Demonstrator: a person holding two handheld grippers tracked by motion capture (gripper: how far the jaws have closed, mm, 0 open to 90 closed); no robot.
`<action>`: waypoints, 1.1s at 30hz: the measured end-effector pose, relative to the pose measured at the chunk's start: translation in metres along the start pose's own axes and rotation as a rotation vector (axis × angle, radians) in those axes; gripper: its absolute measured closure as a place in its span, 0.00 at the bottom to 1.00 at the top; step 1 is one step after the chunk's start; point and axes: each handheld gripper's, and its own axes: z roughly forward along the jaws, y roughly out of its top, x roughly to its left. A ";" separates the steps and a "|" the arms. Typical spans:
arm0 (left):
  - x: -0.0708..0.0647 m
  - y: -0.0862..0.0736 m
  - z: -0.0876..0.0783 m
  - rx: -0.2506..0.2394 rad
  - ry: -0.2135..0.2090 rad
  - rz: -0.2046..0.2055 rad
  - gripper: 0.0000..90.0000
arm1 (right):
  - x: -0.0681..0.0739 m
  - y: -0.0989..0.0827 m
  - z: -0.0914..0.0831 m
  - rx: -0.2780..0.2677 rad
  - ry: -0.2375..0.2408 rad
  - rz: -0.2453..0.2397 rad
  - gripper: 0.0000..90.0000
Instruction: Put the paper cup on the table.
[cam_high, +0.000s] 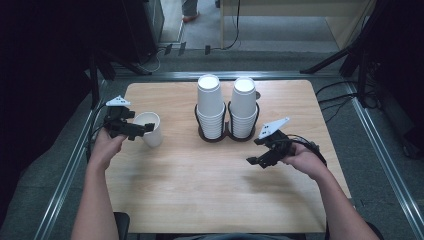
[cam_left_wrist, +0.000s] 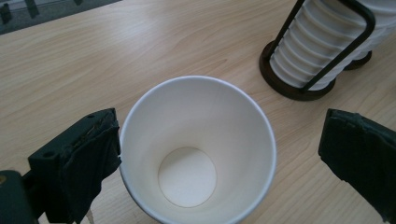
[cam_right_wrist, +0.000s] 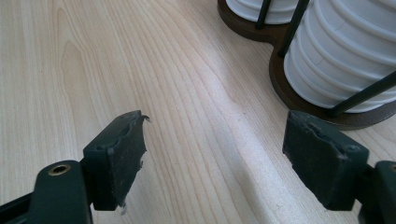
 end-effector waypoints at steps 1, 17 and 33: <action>-0.001 0.002 -0.002 -0.006 -0.017 -0.002 0.00 | 0.000 0.000 0.000 0.000 -0.001 0.000 0.23; -0.034 0.019 0.005 0.044 -0.066 0.055 0.00 | 0.001 0.000 0.001 0.008 0.000 -0.008 0.23; -0.084 0.027 0.036 0.088 -0.144 0.168 0.00 | 0.006 0.000 0.005 0.029 0.003 -0.028 0.23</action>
